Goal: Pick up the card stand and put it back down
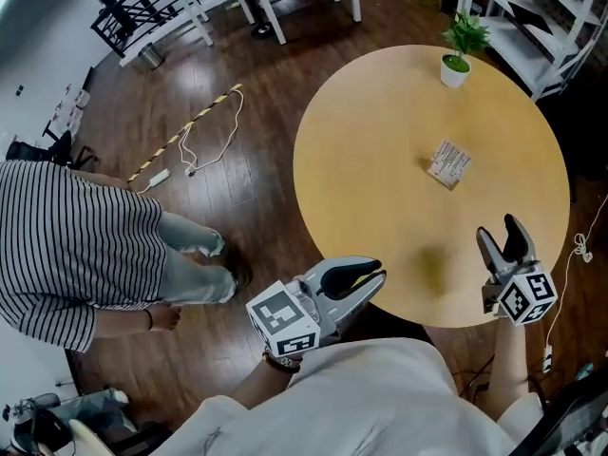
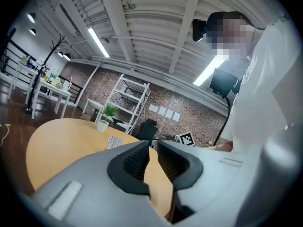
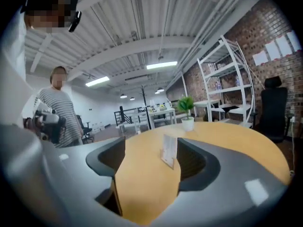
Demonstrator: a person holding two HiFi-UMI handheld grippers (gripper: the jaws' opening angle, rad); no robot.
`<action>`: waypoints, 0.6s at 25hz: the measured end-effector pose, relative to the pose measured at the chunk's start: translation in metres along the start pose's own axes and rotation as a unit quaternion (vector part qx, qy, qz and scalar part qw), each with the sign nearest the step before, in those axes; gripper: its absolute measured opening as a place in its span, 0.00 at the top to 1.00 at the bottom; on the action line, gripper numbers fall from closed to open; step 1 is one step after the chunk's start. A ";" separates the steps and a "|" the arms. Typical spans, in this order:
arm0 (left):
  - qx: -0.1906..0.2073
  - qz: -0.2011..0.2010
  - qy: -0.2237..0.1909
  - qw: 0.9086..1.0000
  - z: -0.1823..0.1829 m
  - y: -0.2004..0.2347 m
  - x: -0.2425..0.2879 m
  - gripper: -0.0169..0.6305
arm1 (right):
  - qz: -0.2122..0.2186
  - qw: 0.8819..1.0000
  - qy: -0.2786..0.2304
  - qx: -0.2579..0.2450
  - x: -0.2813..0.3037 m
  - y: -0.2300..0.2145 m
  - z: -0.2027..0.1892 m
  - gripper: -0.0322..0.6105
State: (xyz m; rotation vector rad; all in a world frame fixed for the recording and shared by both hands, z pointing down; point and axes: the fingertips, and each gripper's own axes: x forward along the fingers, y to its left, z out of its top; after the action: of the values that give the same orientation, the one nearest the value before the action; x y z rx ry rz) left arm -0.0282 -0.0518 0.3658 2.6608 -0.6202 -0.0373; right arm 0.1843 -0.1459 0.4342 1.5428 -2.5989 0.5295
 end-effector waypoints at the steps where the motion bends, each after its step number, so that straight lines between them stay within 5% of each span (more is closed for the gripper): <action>1: 0.008 -0.007 -0.006 1.000 0.000 -0.012 -0.016 0.92 | 0.003 1.000 -0.021 -0.005 -0.016 0.029 0.014 0.44; 8: -0.010 -0.021 -0.007 1.000 -0.046 -0.063 -0.139 0.92 | -0.005 0.997 -0.076 0.002 -0.109 0.189 0.030 0.49; 12: -0.028 -0.026 0.007 0.999 -0.067 -0.081 -0.175 0.92 | -0.001 0.997 -0.072 0.001 -0.154 0.248 0.009 0.49; 15: -0.008 -0.049 0.005 0.999 -0.057 -0.117 -0.182 0.92 | -0.008 0.996 -0.092 -0.012 -0.193 0.274 0.014 0.53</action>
State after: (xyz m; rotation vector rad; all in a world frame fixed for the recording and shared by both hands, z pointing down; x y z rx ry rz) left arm -0.1372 0.1437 0.3601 2.6731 -0.4843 -0.0567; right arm 0.0443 0.1304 0.3059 1.6788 -2.7106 0.3700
